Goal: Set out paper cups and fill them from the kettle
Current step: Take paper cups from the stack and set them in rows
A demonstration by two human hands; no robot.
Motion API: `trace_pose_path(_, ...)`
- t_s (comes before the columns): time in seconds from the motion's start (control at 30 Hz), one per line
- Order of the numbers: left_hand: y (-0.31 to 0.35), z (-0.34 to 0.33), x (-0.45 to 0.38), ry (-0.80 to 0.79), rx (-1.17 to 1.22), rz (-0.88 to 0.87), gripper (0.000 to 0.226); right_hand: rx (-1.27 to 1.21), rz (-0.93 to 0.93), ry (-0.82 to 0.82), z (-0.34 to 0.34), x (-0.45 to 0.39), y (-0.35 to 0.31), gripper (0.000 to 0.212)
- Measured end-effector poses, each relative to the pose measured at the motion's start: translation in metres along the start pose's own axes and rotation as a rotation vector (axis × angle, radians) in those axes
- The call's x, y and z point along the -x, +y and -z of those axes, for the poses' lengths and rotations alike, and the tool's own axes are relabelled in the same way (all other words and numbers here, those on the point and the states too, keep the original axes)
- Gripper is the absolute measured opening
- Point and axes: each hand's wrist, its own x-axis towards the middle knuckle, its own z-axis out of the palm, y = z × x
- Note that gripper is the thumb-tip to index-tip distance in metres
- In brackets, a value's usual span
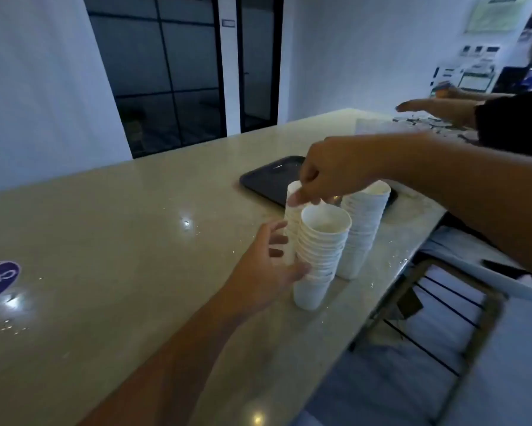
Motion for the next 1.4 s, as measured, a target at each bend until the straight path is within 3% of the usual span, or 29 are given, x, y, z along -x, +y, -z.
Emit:
trace_pose_path(0.07, -0.002, -0.016, 0.001, -0.026, 0.02, 0.009, 0.096, 0.107, -0.027, -0.154, -0.003, 0.004, -0.003, 0.05)
trace_pose_path(0.17, -0.015, -0.042, 0.001, -0.026, 0.066, -0.004, 0.106, 0.254, 0.003, -0.269, -0.021, 0.007, -0.004, 0.038)
trace_pose_path(0.27, -0.023, -0.059, -0.002, 0.029, 0.121, -0.043, 0.1, 0.321, 0.062, -0.285, -0.03, 0.006, -0.005, 0.026)
trace_pose_path(0.53, -0.023, -0.053, 0.009, 0.15, 0.131, -0.02, 0.077, 0.226, 0.184, -0.247, -0.034, 0.008, -0.025, 0.034)
trace_pose_path(0.87, -0.04, 0.096, 0.069, 0.576, -0.097, 0.016, 0.072, 0.028, 0.507, 0.164, -0.037, -0.028, -0.138, 0.021)
trace_pose_path(0.97, -0.045, 0.147, 0.098, 0.734, -0.186, 0.028, 0.077, 0.011, 0.648, 0.214, -0.039, -0.046, -0.185, 0.019)
trace_pose_path(1.17, -0.048, 0.213, 0.15, 0.965, -0.434, -0.008, 0.111, -0.029, 0.855, 0.296, -0.047, -0.074, -0.271, 0.021)
trace_pose_path(1.4, -0.084, 0.223, 0.181, 1.103, -0.356, 0.023, 0.103, -0.191, 0.895, 0.31, -0.084, -0.093, -0.314, 0.017)
